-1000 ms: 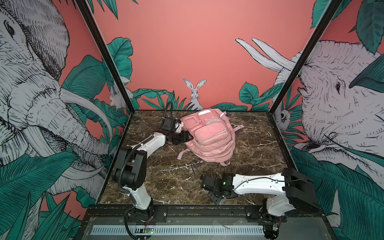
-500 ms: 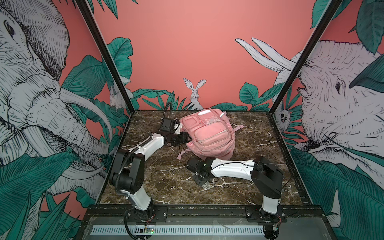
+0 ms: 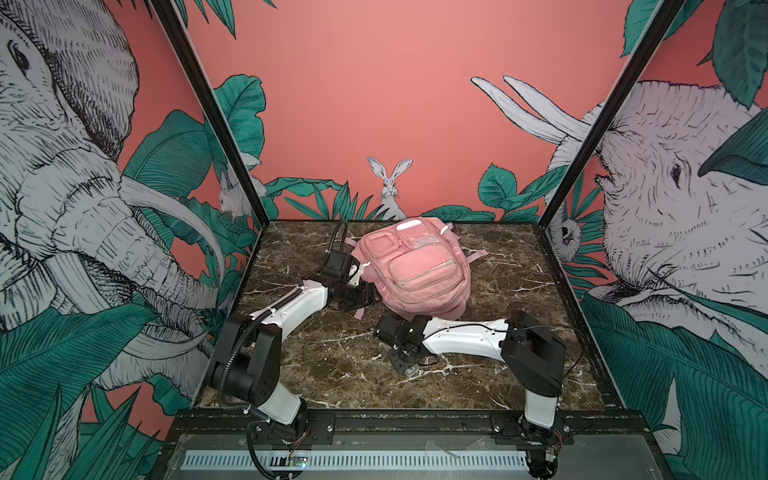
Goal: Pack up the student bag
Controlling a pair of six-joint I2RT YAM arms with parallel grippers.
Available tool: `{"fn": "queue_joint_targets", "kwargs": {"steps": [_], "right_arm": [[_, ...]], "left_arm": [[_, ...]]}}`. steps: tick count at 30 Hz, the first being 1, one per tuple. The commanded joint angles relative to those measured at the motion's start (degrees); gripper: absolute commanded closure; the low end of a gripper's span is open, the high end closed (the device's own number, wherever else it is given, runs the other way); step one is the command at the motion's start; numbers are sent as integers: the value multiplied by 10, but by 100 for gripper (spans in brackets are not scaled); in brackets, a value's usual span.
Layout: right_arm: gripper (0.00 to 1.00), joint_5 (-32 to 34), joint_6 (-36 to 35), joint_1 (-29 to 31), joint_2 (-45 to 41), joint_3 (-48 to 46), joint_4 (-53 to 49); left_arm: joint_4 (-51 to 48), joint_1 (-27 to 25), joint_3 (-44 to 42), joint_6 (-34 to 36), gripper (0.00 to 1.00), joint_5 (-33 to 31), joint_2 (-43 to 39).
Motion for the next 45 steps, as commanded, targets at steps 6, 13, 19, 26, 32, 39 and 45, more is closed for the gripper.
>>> {"fn": "queue_joint_targets", "kwargs": {"steps": [6,13,19,26,32,39,45], "right_arm": [[39,3,5,-3,-100,-69,20],[37,-22,1,-6,-142,-127,64],[37,-42,14,-27,-209,-188,131],[37,-48,17,-66,-274,-236,149],[36,-71,17,-84,-286,-258,163],[38,-81,26,-87,-287,-284,193],[37,-68,27,-96,-332,-303,175]], "left_arm": [[-25,-61,-34,-47,24,-26,-29],[-44,-101,-45,-79,23,-27,-37],[-42,-147,-62,-117,23,-30,-35],[-37,-193,-71,-144,23,-40,-20],[-38,-203,-75,-157,23,-26,2],[-21,-213,-80,-181,23,-27,25],[-1,-212,-62,-192,23,-24,72]]}}
